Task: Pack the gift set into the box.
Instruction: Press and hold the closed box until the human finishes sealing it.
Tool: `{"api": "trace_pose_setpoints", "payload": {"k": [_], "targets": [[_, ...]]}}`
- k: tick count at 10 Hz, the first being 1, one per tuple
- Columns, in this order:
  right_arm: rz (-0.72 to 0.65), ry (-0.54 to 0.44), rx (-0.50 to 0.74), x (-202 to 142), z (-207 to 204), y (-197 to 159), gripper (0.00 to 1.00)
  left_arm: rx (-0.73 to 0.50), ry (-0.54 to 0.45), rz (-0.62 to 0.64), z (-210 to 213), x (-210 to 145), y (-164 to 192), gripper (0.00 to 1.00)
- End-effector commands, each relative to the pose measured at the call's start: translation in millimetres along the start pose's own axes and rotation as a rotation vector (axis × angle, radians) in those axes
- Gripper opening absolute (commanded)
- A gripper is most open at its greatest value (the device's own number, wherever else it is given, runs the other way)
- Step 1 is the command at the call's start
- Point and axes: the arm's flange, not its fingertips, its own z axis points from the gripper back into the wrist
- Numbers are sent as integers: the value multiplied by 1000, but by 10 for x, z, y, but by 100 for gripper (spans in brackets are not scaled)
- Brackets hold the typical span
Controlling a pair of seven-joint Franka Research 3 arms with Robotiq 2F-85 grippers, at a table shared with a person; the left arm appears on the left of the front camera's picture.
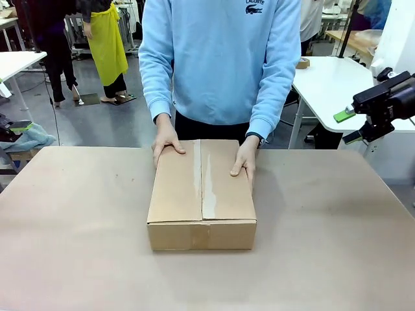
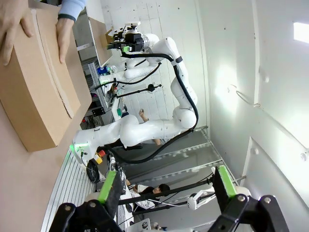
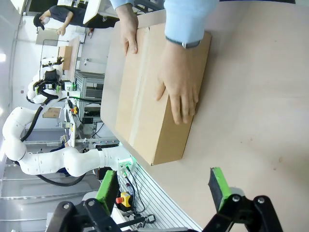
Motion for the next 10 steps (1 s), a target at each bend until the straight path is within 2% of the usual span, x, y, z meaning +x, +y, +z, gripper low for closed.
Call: {"api": "trace_pose_setpoints", "payload": {"k": [1, 3, 4, 5, 6, 7, 8, 9, 10], "targets": [[-10, 0, -8, -12, 9, 7, 100, 8, 6, -19, 8, -41, 12, 100], [0, 0, 0, 0, 0, 0, 100, 8, 6, -19, 8, -41, 12, 100], [188, 170, 32, 212, -279, 231, 100, 0, 0, 0, 0, 0, 0, 100], [401, 319, 3, 451, -637, 531, 100, 29, 188, -87, -490, 181, 41, 100], [679, 423, -12, 631, -1029, 878, 100, 127, 310, -193, -1053, 348, 166, 100], [983, 527, 49, 743, -1453, 1164, 100, 149, 420, -373, -1616, 441, 325, 100], [1249, 524, 107, 810, -1803, 1318, 100, 204, 451, -686, -2110, 427, 430, 100], [1393, 406, 183, 803, -1896, 1368, 100, 195, 444, -893, -2358, 372, 456, 100], [1584, 313, 327, 696, -1977, 1423, 100, 251, 411, -1078, -2431, 346, 470, 100]]}}
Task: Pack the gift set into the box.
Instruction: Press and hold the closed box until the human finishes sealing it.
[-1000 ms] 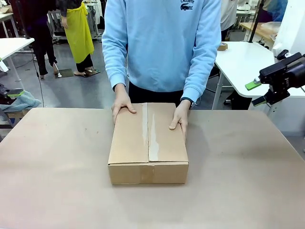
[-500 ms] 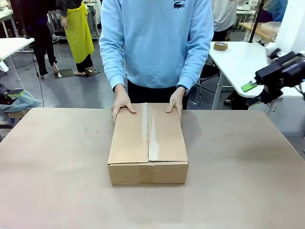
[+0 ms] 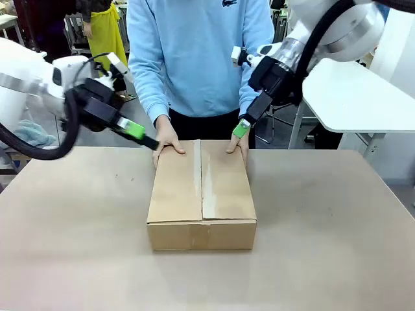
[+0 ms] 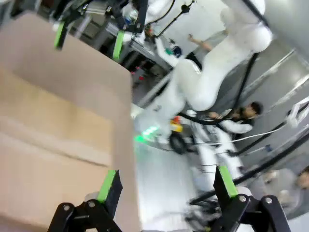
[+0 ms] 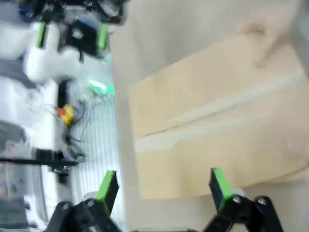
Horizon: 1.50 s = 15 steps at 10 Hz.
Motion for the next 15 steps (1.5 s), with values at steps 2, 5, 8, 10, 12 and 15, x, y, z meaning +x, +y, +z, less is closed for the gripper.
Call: {"api": "trace_pose_setpoints", "payload": {"k": [2, 5, 8, 10, 12, 15], "targets": [[792, -284, -56, -417, -118, -76, 100, 310, -62, -590, 176, -309, 27, 100], [723, -416, -45, -660, -131, -46, 100, 495, -166, -649, 472, -345, 105, 100], [634, -317, -148, -441, -72, -137, 100, 453, -143, -598, 576, -280, 88, 100], [634, -317, -148, -441, -72, -137, 100, 453, -143, -598, 576, -280, 88, 100], [732, -395, -103, -453, -197, -209, 100, 534, -252, -677, 543, -233, 348, 100], [749, -530, -213, -759, -786, -470, 100, 205, -273, -764, 163, -511, 1059, 100]]}}
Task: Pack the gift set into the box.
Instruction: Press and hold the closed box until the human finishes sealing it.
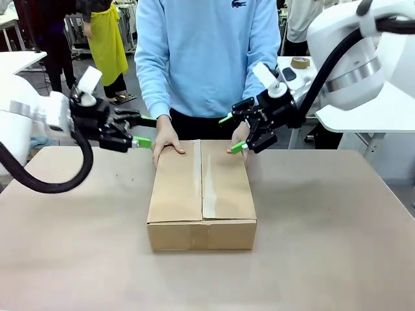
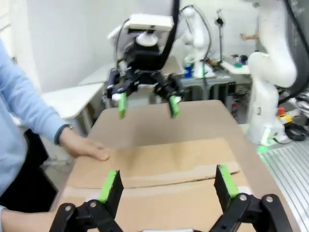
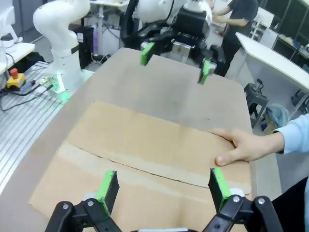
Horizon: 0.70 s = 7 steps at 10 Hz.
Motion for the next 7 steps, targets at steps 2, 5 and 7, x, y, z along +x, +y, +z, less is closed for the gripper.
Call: {"api": "trace_pose_setpoints", "payload": {"k": [2, 5, 7], "targets": [[-48, -69, -96, -497, -338, 147, 100, -129, -16, 61, -220, -511, 318, 100], [-31, -12, -84, -708, -484, 156, 100, -122, 71, 85, -423, -852, 420, 100], [-50, -5, -58, -795, -460, 160, 100, -102, 157, 82, -480, -984, 433, 100]]}}
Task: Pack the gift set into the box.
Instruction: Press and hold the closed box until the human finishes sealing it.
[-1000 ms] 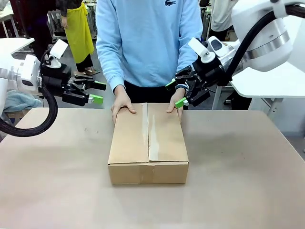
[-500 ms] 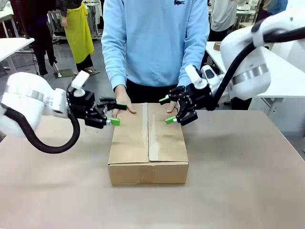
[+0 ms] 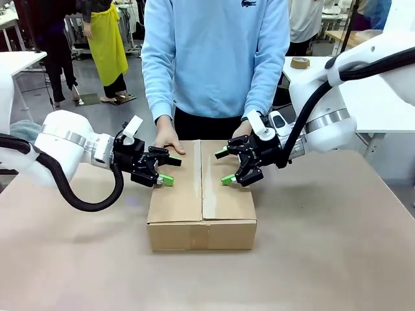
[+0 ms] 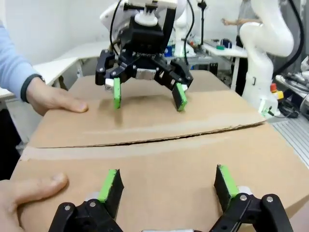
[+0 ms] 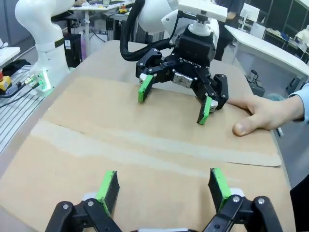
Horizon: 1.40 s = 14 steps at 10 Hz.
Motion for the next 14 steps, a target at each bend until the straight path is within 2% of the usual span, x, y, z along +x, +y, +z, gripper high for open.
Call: {"api": "trace_pose_setpoints", "payload": {"k": [1, 3, 5, 7, 8, 14], "targets": [[-1, 31, 4, -76, -8, -53, 100, -8, 96, 17, -45, -21, 4, 100], [-128, 71, 16, -270, -10, -119, 100, -37, 190, 13, -82, -39, -44, 100], [-232, 82, 49, -395, -45, -158, 100, -49, 226, 9, -95, -35, -47, 100], [-237, 79, 60, -406, -25, -180, 100, -27, 220, 28, -93, -65, -24, 100], [-218, 14, 28, -202, -19, -105, 100, -19, 142, -28, -33, 168, 25, 100], [-218, 14, 28, -202, -19, -105, 100, -19, 142, -28, -33, 168, 25, 100]]}}
